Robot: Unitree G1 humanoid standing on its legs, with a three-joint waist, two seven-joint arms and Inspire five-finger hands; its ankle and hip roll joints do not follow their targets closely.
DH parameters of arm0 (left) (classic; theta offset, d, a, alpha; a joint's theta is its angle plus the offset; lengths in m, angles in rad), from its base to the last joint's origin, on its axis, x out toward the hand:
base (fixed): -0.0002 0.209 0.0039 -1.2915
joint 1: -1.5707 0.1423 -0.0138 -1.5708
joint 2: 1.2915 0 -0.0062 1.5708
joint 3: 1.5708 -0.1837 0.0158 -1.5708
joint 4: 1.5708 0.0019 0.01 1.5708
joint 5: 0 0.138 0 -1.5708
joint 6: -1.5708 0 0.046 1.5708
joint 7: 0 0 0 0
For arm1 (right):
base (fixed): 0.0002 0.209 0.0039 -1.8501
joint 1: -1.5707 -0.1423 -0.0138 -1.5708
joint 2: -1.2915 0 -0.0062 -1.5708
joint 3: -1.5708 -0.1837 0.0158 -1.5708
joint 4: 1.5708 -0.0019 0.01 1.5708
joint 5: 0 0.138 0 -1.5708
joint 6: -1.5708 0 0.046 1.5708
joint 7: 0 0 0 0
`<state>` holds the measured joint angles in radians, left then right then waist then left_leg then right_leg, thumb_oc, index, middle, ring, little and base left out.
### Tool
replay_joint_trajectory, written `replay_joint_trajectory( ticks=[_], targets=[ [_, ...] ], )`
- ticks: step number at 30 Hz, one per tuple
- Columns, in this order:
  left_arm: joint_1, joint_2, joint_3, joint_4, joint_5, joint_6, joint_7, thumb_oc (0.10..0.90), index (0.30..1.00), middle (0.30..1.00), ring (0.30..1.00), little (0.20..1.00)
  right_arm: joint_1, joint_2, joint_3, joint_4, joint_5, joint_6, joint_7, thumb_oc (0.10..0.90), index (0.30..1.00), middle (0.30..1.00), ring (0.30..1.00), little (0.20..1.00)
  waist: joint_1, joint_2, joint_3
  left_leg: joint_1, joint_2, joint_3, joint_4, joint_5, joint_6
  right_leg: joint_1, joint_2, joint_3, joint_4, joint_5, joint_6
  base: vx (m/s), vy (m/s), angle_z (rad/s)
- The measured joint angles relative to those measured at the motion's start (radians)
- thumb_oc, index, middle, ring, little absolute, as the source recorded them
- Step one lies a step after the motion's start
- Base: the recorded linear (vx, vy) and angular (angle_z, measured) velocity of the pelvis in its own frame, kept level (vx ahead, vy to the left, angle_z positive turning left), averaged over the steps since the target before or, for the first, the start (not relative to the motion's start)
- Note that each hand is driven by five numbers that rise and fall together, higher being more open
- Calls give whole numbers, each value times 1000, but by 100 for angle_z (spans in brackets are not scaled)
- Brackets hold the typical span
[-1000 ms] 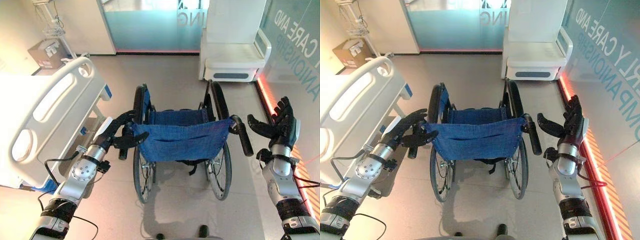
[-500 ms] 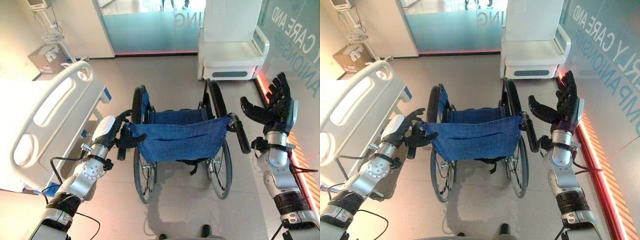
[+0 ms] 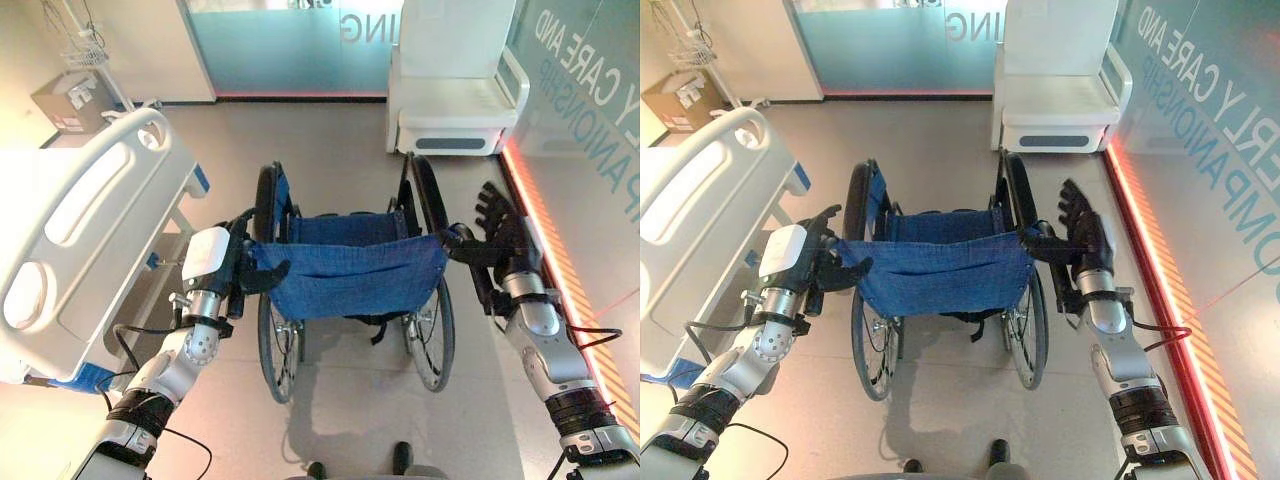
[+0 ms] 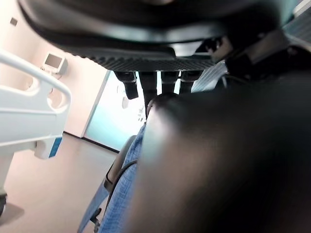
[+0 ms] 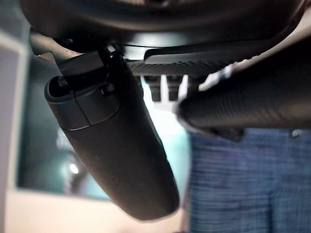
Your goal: Push the wheelchair next to the bed
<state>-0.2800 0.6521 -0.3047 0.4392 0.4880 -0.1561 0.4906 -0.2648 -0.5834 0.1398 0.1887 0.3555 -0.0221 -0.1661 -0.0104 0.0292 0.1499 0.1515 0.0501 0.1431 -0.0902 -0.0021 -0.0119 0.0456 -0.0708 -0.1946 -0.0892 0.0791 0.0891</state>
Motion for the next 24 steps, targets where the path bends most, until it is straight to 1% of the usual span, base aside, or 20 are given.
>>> replay_joint_trajectory(
  ticks=[2,5,7,9,11,14,20,24],
  targets=[
    [0,4,-1,-8,29,18,1,800,900,900,900,900,0,-27,10,6,-7,36,12,800,900,900,900,900,-1,-5,2,0,0,0,0,0,0,0,0,0,0,0,0,0,0,0],
    [-1,7,-6,-13,50,54,-1,800,900,900,900,900,0,-59,30,23,-13,71,27,800,900,900,900,900,-5,-6,2,0,0,1,0,0,0,0,0,0,0,0,0,0,0,0],
    [-6,9,-13,-21,59,98,-17,800,900,900,900,900,-9,-63,33,25,-33,85,36,800,900,900,900,900,-6,-6,2,1,0,1,0,0,0,0,1,1,0,0,0,0,0,0],
    [-19,24,-36,-31,55,170,-36,800,900,900,900,900,-22,-67,35,25,-39,109,40,800,900,900,900,900,-5,-6,2,1,0,1,0,0,0,0,2,1,0,1,-1,0,0,0],
    [-19,29,-41,-45,56,206,-44,800,900,900,900,900,-27,-70,41,24,-40,123,43,800,900,900,900,900,-6,-6,2,1,0,2,0,0,-1,0,2,2,0,1,-1,0,0,0],
    [-22,29,-42,-53,56,240,-44,800,900,900,900,900,-46,-70,52,23,-86,146,52,800,900,900,900,900,-10,-10,2,1,0,3,0,0,-1,0,2,3,0,1,-1,0,0,0],
    [-30,30,-42,-77,40,267,-44,800,900,900,900,900,-57,-70,64,6,-193,175,52,800,900,900,900,900,-12,-26,4,0,0,3,0,0,-1,-2,2,3,0,2,-1,0,0,0],
    [-30,30,-42,-92,36,282,-44,800,900,900,900,900,-67,-71,64,-1,-197,212,73,800,900,900,900,900,-11,-34,5,-2,0,3,0,0,-1,-3,2,3,0,2,-1,0,0,0]
  ],
)
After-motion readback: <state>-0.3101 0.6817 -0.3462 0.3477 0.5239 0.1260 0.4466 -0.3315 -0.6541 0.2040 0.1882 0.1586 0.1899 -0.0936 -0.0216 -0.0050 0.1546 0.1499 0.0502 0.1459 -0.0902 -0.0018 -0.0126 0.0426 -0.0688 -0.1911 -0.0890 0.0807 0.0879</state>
